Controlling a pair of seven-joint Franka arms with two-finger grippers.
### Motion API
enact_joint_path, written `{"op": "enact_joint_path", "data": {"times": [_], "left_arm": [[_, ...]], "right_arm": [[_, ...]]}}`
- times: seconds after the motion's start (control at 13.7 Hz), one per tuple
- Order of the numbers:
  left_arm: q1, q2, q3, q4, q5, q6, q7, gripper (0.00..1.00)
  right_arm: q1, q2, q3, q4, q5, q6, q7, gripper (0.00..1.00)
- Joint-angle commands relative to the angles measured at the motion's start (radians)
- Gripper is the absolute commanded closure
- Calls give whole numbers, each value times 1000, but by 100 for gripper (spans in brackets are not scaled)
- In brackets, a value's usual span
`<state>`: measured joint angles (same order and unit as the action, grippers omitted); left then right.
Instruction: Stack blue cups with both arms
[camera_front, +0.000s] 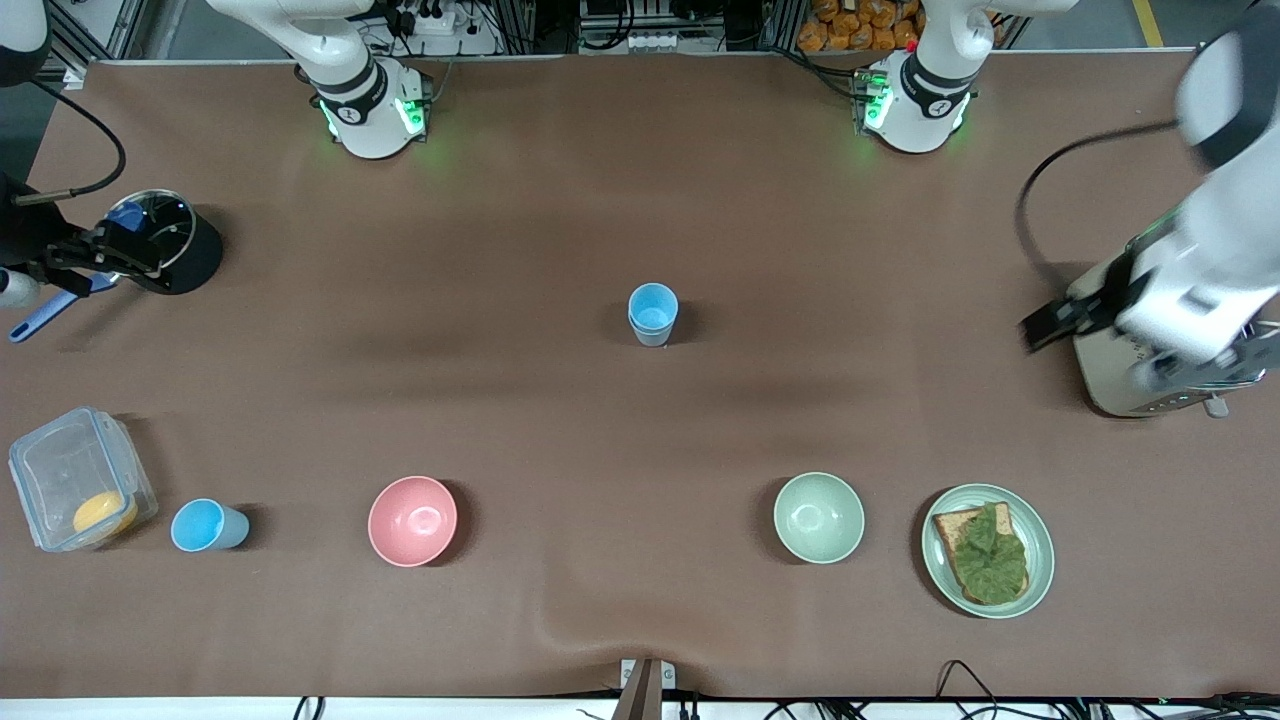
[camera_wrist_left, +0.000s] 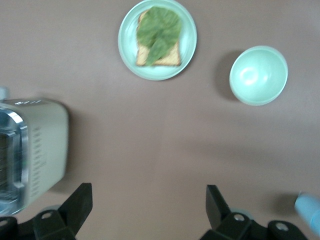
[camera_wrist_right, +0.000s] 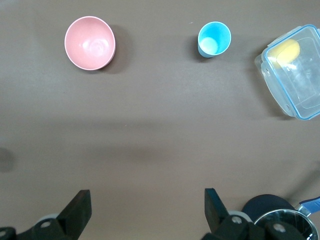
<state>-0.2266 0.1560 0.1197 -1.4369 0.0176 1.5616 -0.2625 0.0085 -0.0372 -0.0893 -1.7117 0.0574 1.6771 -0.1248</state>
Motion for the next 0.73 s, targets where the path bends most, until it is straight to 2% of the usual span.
{"op": "enact_joint_path", "data": {"times": [0.0, 0.15, 0.22, 0.66], "left_arm": [[61, -111, -56, -66, -7, -78, 40, 0], [252, -142, -237, -82, -19, -89, 74, 0], [303, -138, -293, -76, -21, -90, 107, 0], [282, -107, -307, -59, -8, -89, 111, 0]], "right_arm": [[-13, 10, 7, 21, 9, -16, -13, 0], [-15, 10, 7, 21, 9, -16, -13, 0], [-15, 10, 7, 21, 9, -16, -13, 0], [-12, 11, 7, 21, 9, -16, -12, 0]]}}
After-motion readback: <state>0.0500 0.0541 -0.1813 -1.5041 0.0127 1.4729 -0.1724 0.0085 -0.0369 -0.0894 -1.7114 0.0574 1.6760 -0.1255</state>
